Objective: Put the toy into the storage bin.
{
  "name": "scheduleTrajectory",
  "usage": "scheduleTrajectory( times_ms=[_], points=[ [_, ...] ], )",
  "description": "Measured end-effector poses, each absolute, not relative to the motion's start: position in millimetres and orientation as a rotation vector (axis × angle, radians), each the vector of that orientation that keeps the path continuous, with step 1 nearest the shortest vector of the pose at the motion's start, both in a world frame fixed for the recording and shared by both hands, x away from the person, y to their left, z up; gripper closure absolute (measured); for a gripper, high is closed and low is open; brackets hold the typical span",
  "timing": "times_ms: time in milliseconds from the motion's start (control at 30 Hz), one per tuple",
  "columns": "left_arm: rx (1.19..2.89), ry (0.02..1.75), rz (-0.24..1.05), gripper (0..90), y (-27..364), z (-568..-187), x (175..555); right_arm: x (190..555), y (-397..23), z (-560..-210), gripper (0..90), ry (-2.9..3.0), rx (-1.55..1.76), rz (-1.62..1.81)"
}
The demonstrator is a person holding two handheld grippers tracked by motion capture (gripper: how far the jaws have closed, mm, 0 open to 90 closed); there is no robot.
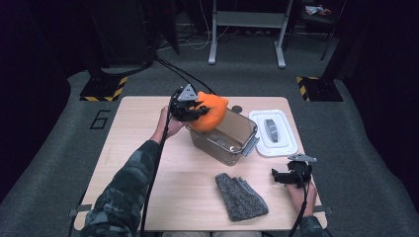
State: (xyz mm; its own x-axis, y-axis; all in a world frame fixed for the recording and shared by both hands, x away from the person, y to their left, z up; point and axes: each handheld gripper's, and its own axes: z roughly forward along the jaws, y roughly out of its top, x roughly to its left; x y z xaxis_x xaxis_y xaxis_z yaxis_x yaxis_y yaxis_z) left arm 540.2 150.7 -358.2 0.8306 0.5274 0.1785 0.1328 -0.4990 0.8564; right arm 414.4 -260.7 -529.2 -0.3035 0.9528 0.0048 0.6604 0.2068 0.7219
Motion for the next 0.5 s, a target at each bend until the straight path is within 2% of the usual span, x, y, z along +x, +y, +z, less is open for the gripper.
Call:
scheduleTrajectory(
  times_ms=[500],
  points=[
    [2.110, 0.470, 0.493, 66.1, 143.6, -366.4, 545.7, 414.4, -260.7, -529.1, 2.3, 2.042, 1.495, 0.875]
  ],
)
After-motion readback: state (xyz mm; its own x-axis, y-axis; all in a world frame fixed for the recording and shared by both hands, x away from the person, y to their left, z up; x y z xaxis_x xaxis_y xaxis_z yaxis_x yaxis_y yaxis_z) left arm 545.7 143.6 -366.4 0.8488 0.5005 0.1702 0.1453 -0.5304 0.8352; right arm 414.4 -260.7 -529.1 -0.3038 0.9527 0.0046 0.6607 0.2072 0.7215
